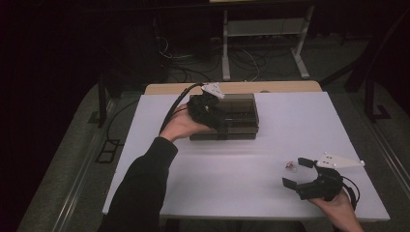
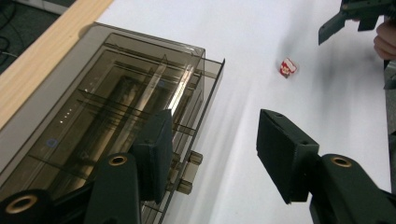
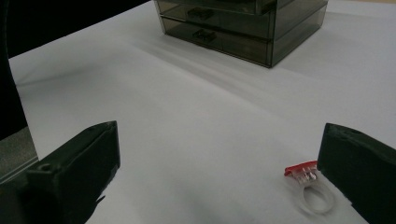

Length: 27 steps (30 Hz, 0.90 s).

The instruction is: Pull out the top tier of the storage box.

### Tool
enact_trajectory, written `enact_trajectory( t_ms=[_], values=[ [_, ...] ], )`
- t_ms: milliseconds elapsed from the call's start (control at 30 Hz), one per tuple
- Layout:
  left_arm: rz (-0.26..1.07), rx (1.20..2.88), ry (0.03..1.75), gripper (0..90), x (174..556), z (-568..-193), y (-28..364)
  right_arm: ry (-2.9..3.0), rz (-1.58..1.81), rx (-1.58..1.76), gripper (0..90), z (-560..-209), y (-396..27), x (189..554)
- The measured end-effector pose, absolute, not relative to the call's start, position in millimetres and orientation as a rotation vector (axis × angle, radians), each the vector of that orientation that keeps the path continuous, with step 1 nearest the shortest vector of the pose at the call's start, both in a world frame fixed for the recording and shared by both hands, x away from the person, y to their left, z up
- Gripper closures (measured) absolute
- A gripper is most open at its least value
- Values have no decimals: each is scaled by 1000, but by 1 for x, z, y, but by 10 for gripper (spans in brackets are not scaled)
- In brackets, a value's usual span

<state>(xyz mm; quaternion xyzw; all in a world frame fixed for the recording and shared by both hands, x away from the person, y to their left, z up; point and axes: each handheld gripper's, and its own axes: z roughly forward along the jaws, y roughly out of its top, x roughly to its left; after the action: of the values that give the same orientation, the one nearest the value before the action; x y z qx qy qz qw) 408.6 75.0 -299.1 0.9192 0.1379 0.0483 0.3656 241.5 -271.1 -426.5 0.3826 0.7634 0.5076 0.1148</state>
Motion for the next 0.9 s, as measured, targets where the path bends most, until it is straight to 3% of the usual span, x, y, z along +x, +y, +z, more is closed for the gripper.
enact_trajectory(
  t_ms=[267,900],
  values=[
    [114,2384,331,439,415,-308,72,2239,1487,1126,0,-427,-271,241],
    [76,2385,305,524,422,-327,78,2241,1486,1125,0,-427,-272,241]
  ],
)
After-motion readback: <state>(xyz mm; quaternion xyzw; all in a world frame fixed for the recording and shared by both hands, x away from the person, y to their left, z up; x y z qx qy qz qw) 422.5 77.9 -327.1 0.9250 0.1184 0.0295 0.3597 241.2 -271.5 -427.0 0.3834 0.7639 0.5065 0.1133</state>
